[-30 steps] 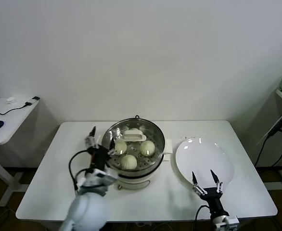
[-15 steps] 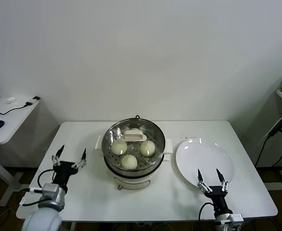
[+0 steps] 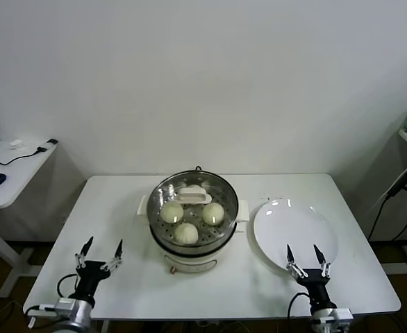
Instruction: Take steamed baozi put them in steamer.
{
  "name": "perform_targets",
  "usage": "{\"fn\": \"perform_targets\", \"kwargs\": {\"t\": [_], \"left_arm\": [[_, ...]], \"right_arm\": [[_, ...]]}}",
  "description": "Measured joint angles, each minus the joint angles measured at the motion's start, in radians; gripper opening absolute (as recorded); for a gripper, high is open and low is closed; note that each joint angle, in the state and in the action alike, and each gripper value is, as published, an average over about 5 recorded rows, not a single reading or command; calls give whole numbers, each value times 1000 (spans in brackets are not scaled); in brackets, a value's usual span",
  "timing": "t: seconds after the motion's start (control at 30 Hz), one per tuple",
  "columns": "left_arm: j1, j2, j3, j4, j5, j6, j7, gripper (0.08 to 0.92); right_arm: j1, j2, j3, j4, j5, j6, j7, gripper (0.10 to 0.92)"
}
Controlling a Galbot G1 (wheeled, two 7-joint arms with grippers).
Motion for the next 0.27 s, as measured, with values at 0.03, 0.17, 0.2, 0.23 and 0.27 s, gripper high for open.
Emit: {"fn": "perform_targets", "kwargs": {"t": [0.03, 0.17, 0.2, 0.23, 0.27], "left_arm": [[4, 0, 3, 4, -1, -10, 2, 823], [13, -4, 13, 13, -2, -40, 6, 823], [15, -4, 15, 14, -2, -45, 7, 823], [15, -5, 16, 15, -2, -48, 7, 823], [16, -5, 17, 16, -2, -50, 7, 823]], "right_arm": [[-1, 0, 1, 0, -1, 0, 1, 823], [-3, 0, 2, 2, -2, -1, 1, 823], [-4, 1, 2, 3, -2, -1, 1, 823], [-4, 1, 2, 3, -3, -2, 1, 822], [-4, 1, 2, 4, -3, -2, 1, 822]]}}
